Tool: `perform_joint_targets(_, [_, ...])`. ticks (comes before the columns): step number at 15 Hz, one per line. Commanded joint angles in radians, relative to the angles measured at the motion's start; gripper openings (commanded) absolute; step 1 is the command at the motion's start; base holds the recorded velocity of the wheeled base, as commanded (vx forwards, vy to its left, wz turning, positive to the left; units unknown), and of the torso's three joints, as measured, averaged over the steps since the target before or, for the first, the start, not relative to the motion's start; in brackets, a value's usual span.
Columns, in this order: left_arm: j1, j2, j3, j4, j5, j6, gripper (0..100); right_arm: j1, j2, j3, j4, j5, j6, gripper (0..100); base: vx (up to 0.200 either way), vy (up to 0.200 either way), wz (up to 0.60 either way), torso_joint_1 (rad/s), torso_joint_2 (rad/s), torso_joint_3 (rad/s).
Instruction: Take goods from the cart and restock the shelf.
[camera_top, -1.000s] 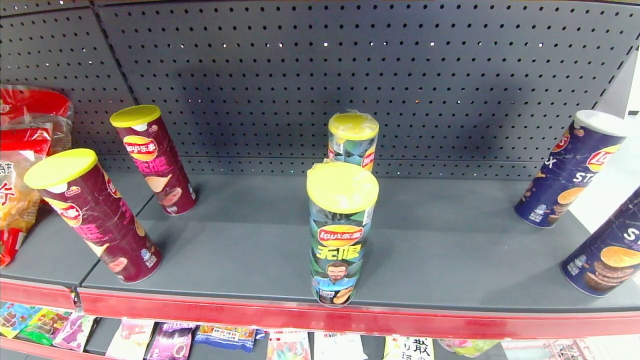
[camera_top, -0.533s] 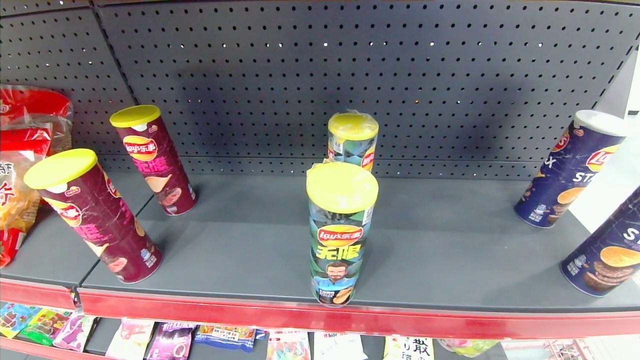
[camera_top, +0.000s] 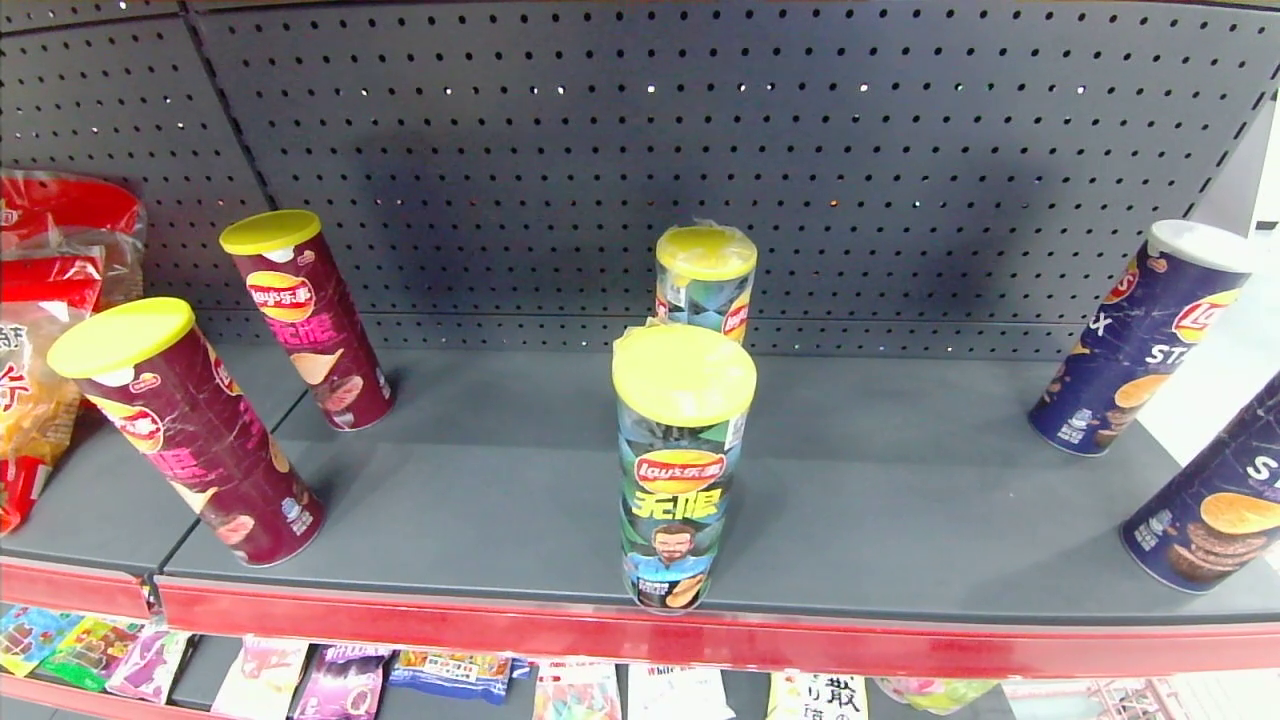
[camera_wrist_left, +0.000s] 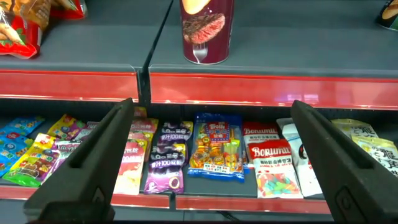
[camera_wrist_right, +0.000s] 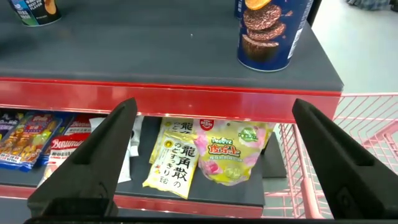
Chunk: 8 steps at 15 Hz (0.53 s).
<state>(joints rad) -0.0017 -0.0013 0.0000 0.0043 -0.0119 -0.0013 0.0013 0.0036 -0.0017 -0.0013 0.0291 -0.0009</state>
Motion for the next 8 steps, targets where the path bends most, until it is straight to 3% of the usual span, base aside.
perform_joint_targets(1, [0.000,0.001,0.000,0.000,0.000,0.000,100,0.000,-0.002,0.002,0.000,0.000,0.001,100,0.000,0.000,0.00,0.000,0.00,0.000])
perform_joint_targets(8, [0.000,0.001,0.000,0.000,0.000,0.000,100,0.000,-0.002,0.000,0.000,0.000,0.002,100,0.000,0.000,0.00,0.000,0.00,0.000])
